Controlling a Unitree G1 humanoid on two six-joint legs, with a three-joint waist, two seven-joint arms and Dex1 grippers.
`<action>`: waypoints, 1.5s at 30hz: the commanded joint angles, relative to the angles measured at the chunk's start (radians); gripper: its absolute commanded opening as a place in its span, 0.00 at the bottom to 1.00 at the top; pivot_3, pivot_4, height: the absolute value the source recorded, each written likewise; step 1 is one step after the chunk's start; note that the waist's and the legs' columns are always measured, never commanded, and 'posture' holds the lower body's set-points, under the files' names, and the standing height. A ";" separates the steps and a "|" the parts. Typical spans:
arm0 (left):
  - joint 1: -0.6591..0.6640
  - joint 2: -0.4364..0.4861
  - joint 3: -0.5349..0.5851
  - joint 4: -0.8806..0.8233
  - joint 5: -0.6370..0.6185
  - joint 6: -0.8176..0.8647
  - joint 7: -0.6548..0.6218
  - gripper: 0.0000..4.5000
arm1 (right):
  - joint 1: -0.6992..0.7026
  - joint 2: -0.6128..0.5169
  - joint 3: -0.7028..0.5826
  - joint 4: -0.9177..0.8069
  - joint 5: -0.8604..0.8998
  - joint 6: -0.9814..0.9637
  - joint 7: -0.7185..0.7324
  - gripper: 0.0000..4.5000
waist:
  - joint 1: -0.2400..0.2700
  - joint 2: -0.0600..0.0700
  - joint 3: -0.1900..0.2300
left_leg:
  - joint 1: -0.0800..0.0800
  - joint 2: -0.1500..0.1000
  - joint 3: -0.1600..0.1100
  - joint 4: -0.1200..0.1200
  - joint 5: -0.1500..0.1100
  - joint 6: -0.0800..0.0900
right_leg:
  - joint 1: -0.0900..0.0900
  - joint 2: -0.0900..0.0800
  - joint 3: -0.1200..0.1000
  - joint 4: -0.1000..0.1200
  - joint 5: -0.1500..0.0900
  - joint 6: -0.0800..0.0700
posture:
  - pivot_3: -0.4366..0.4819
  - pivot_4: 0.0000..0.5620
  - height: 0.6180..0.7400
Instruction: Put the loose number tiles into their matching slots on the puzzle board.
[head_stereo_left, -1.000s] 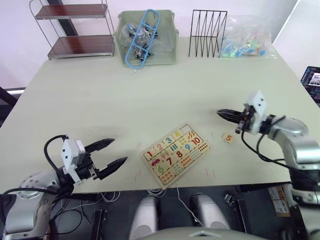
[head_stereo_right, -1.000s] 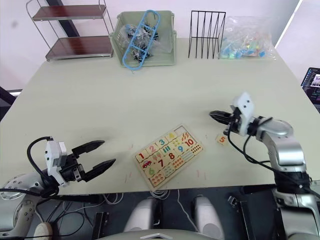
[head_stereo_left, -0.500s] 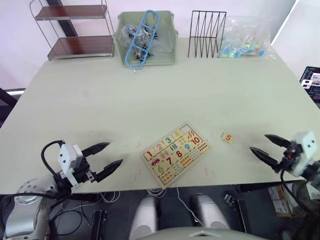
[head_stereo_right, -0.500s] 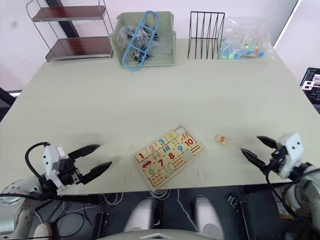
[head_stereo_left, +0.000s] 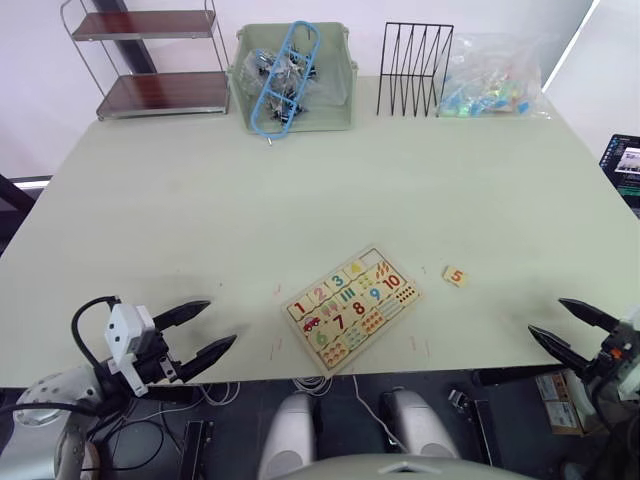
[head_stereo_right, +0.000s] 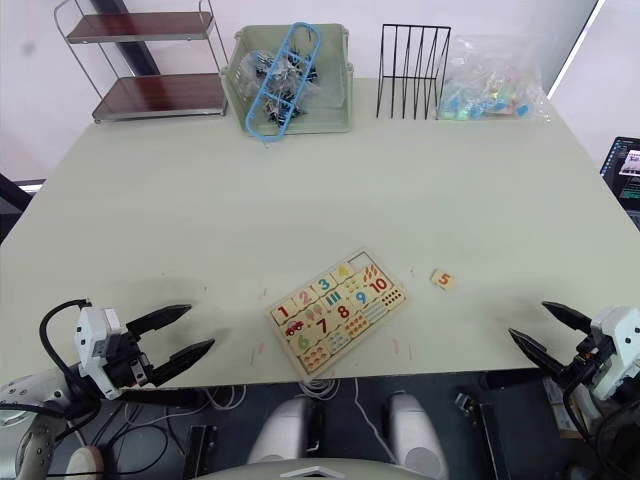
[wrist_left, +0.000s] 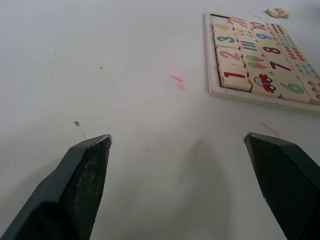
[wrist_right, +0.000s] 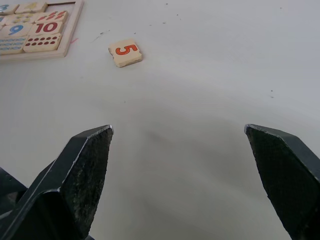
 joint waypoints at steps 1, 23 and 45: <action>0.003 0.014 0.039 -0.012 -0.017 -0.015 -0.010 1.00 | -0.010 -0.005 -0.014 0.028 0.017 -0.049 0.018 0.98 | 0.000 0.000 0.000 | 0.000 0.000 0.000 0.000 0.000 0.000 | 0.000 0.000 0.000 0.000 0.000 0.000 | 0.48 0.27 1.00; -0.099 0.056 0.045 0.085 0.013 -0.042 -0.038 1.00 | -0.032 0.043 0.064 0.082 0.028 -0.192 0.057 0.98 | 0.002 -0.001 -0.001 | 0.001 0.000 0.000 0.000 0.000 0.000 | 0.001 0.001 0.000 0.000 0.002 -0.003 | 0.48 0.27 1.00; -0.277 0.109 -0.055 0.131 -0.024 -0.089 -0.308 1.00 | -0.333 -0.065 0.242 0.181 -0.071 -0.146 0.051 0.98 | 0.003 0.000 -0.002 | 0.001 0.000 -0.001 0.000 0.000 0.000 | 0.002 0.001 0.000 0.001 0.004 0.000 | 0.48 0.27 1.00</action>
